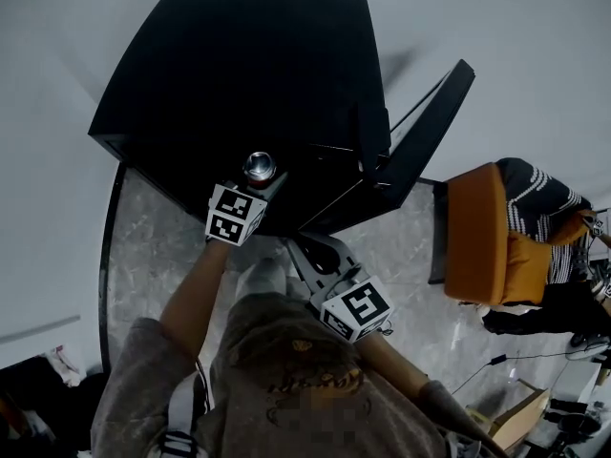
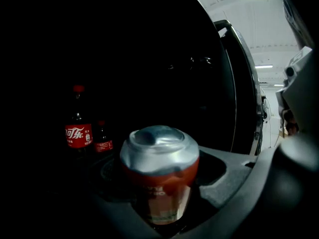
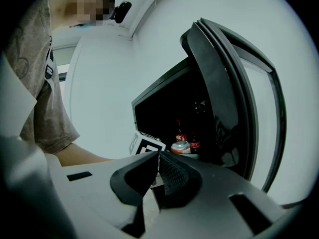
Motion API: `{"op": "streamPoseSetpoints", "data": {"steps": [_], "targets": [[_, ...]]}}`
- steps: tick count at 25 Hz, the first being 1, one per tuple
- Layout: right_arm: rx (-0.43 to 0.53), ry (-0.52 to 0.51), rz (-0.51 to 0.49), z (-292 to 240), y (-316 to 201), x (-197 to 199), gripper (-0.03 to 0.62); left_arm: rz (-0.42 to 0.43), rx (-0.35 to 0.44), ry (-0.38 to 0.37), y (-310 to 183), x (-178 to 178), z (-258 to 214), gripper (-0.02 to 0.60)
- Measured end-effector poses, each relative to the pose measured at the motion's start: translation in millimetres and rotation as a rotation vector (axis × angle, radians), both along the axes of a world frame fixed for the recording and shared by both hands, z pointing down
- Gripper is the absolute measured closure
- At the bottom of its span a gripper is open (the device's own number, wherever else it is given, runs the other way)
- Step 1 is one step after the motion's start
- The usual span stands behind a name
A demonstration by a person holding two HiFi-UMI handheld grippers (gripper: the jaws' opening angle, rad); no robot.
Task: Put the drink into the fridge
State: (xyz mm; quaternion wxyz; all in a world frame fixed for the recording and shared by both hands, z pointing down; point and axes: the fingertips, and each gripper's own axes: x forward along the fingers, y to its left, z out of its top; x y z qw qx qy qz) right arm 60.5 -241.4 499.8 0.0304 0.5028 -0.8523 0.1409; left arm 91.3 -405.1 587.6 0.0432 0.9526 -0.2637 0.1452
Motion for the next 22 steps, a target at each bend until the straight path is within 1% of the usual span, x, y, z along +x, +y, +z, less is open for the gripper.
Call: {"op": "streamPoseSetpoints", "data": {"steps": [6,11,14,19,22], "targets": [[-0.002,0.004,-0.002,2,-2,-1,0.572,-0.016,-0.007,-0.016,-24,8,20,0.249],[-0.01,0.008,0.0,8,-1,1,0.574,-0.025,-0.014,-0.009,-37,16,33,0.249],[-0.01,0.003,-0.002,11,-2,-1,0.574,-0.027,-0.011,-0.022,-45,21,40,0.249],[-0.011,0.006,0.0,17,-3,-1,0.573,-0.028,-0.011,-0.044,-53,26,51,0.249],[-0.009,0.006,0.007,18,-4,0,0.573,-0.029,-0.003,-0.044,-55,26,53,0.249]]}}
